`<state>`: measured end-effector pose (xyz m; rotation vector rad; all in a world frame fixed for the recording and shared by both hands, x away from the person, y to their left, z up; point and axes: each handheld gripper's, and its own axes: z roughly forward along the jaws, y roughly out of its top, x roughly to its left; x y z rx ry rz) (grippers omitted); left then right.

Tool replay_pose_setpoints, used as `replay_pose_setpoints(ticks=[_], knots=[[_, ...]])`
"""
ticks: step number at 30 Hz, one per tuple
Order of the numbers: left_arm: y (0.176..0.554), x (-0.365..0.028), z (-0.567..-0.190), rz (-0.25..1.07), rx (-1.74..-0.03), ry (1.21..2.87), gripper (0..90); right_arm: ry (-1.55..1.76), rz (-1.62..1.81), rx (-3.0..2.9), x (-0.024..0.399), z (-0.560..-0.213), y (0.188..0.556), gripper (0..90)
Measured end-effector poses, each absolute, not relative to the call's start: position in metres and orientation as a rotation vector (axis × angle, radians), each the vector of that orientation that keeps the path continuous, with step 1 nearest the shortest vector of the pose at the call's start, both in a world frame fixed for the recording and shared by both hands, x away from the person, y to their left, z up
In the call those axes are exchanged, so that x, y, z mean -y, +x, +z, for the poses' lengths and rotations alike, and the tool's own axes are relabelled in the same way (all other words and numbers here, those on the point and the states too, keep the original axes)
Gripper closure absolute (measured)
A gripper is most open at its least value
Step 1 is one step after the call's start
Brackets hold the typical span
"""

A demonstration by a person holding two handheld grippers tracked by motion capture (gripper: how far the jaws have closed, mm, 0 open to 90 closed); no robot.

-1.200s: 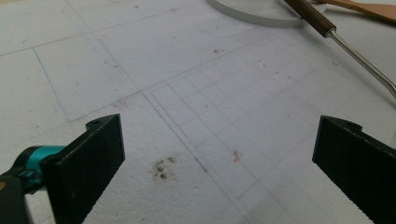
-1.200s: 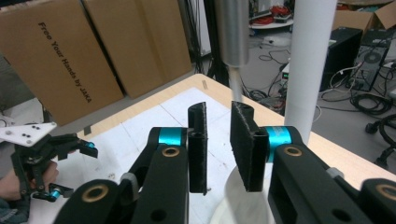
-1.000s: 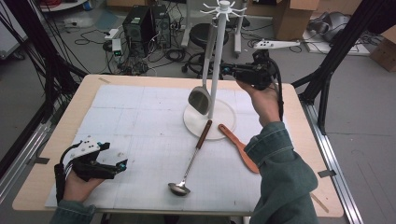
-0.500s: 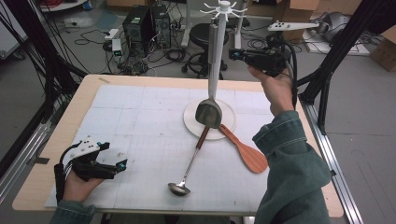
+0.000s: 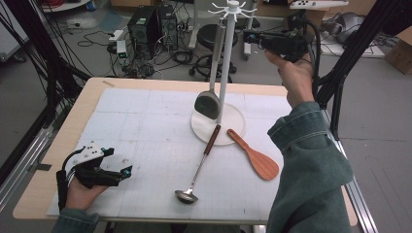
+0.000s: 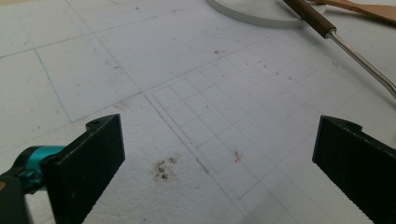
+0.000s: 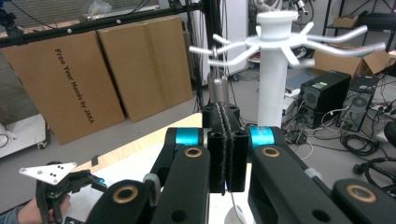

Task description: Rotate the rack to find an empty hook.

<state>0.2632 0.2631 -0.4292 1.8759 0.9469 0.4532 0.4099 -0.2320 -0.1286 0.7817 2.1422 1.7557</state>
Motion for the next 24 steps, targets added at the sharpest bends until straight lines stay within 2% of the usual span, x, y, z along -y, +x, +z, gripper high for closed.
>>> replay_pose_setpoints(ticks=[9,24], knots=[[0.263,-0.264,-0.429,0.454,-0.947,1.874,2.8,0.803,1.757,-2.111,0.225,-0.116,0.419,90.0],[0.262,-0.264,-0.429,0.456,-0.952,1.875,2.8,0.796,1.757,-2.097,0.212,-0.114,0.421,90.0]])
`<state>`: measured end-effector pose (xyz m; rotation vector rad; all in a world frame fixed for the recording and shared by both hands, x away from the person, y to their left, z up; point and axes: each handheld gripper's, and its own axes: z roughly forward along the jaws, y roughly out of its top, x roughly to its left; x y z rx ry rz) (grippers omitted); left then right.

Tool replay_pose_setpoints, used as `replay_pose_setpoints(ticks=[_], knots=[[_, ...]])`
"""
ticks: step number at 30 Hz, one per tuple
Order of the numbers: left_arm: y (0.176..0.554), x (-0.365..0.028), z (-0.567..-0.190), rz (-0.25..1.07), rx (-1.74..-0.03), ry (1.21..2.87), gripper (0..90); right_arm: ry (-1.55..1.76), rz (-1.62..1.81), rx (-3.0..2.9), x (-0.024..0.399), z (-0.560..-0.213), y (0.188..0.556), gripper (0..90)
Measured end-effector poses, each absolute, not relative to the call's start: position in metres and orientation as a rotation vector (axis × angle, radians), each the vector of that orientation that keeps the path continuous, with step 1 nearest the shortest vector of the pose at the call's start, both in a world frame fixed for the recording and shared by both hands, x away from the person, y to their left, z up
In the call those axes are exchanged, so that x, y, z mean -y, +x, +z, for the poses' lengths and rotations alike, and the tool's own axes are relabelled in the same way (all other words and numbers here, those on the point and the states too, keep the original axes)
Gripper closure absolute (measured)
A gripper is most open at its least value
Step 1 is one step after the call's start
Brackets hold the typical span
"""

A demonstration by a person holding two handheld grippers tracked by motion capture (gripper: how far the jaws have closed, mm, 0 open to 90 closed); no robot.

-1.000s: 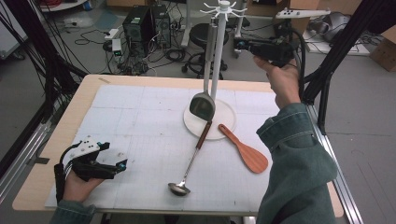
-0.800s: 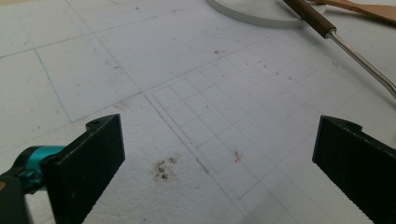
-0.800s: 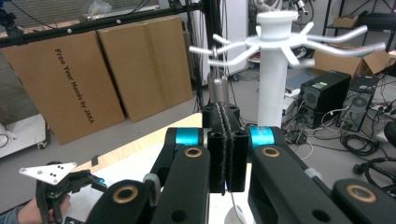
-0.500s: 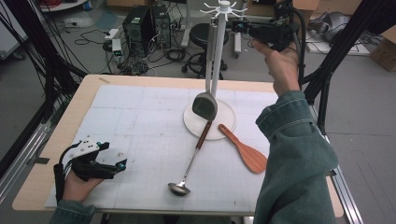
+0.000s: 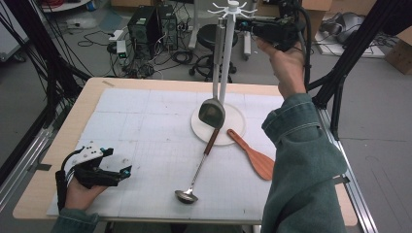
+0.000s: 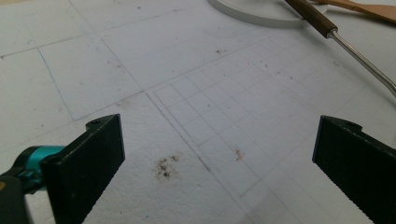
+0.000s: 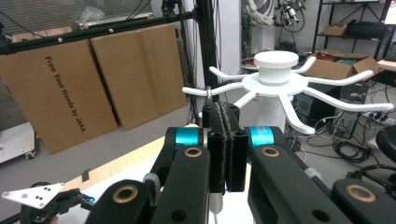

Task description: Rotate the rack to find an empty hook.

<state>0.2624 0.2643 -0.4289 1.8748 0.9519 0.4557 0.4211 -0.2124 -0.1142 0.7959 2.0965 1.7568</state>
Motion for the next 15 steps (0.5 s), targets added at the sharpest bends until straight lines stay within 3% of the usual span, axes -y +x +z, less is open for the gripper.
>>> replay_pose_setpoints(ticks=[15], knots=[[0.262,-0.264,-0.429,0.455,-0.95,1.874,2.8,0.775,1.713,-2.117,0.195,-0.114,0.421,90.0]])
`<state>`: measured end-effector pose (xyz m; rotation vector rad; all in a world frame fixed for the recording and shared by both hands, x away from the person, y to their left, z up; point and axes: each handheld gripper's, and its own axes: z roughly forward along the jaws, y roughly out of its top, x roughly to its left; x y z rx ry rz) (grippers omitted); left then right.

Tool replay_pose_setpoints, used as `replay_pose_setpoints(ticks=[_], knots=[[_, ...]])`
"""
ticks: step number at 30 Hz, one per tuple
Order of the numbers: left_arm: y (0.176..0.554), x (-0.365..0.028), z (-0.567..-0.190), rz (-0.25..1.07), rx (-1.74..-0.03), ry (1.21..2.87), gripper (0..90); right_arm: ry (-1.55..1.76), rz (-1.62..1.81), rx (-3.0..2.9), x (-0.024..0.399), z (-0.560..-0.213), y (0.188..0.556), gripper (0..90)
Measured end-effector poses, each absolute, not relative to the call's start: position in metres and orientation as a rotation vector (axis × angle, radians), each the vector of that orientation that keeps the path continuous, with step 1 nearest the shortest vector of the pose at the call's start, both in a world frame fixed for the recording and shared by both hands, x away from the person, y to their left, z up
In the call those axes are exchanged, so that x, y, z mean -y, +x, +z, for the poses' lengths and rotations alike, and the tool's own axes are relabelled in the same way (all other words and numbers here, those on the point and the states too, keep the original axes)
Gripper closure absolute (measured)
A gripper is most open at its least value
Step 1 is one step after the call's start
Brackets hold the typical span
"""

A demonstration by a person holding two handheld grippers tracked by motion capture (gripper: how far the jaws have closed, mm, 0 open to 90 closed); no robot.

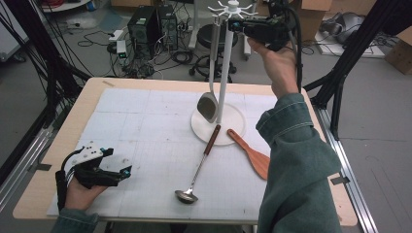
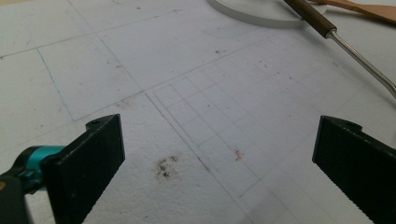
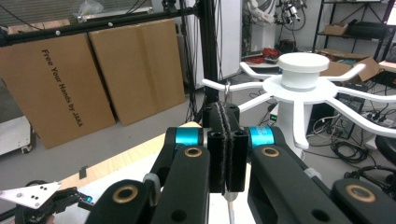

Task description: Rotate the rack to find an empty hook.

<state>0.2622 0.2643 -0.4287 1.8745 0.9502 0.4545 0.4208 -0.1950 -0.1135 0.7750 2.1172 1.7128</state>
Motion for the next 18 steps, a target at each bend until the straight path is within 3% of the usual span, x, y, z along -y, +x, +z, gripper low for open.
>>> replay_pose_setpoints(ticks=[18], knots=[[0.262,-0.264,-0.429,0.455,-0.95,1.877,2.9,0.778,1.716,-2.108,0.204,-0.117,0.416,90.0]])
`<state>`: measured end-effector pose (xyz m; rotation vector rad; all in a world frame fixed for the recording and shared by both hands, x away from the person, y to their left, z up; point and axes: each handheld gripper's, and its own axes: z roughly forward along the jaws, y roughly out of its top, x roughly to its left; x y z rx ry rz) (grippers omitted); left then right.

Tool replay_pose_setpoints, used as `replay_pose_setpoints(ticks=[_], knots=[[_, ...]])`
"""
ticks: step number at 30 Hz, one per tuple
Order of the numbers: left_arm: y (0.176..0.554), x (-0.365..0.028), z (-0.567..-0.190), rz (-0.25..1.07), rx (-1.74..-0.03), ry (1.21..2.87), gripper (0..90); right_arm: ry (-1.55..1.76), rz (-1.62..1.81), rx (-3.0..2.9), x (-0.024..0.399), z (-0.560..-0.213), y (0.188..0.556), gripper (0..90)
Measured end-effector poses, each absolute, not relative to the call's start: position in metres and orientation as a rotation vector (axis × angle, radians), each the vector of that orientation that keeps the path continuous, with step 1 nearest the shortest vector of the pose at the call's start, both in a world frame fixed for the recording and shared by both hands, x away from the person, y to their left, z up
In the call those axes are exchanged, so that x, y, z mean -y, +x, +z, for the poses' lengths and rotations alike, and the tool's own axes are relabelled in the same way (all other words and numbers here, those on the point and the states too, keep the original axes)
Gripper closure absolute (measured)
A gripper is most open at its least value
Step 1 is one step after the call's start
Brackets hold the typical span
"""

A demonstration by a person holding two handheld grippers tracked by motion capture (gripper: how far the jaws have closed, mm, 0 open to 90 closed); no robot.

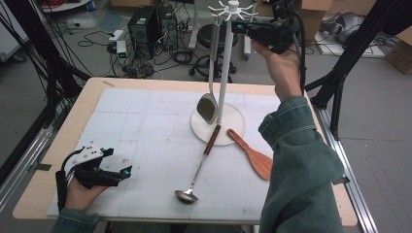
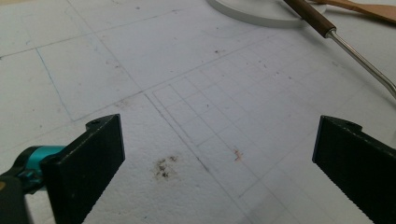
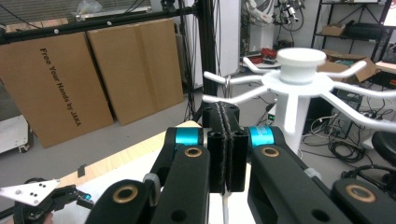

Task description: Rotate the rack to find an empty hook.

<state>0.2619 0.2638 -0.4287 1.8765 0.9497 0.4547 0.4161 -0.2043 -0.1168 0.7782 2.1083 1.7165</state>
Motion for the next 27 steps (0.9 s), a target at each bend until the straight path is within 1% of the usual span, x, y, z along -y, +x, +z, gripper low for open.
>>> replay_pose_setpoints(ticks=[21,27], knots=[[0.262,-0.264,-0.429,0.457,-0.948,1.878,2.8,0.844,1.706,-2.064,0.236,-0.122,0.415,90.0],[0.262,-0.264,-0.429,0.457,-0.949,1.877,2.8,0.851,1.706,-2.056,0.237,-0.12,0.417,90.0]])
